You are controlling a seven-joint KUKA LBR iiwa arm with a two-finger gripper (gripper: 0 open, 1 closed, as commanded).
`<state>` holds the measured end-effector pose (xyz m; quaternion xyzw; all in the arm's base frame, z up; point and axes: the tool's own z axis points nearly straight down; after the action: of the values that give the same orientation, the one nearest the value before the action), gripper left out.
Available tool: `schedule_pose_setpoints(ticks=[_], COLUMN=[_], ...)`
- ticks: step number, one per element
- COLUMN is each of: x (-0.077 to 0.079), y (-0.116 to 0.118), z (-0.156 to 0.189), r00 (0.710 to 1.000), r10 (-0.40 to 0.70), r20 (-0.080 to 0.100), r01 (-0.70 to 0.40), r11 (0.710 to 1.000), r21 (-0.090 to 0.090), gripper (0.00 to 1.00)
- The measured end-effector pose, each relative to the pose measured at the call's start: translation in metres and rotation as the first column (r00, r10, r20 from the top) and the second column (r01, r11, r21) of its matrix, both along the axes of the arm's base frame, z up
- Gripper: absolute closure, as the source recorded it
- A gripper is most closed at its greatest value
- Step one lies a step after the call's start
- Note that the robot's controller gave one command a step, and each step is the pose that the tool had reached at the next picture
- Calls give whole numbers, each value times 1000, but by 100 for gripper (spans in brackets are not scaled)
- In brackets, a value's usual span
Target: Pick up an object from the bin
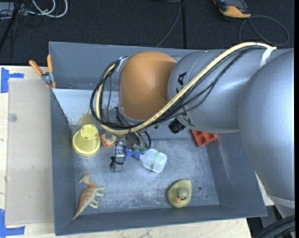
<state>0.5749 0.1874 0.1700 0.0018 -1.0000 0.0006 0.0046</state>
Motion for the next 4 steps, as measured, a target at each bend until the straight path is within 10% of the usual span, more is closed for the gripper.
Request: schedule_pose_setpoints(ticks=[1, 2, 3, 4], x=[2, 9, 50, 43], y=[-1, -49, -66, -124], z=[5, -48, -98, -96], r00=[1000, 996, 998, 994], r10=[-4, 93, 62, 107], r20=[7, 6, 15, 16], r01=[4, -93, -62, -107], r11=[1000, 996, 998, 994], r21=[1, 2, 3, 2], gripper=[0, 0, 0, 0])
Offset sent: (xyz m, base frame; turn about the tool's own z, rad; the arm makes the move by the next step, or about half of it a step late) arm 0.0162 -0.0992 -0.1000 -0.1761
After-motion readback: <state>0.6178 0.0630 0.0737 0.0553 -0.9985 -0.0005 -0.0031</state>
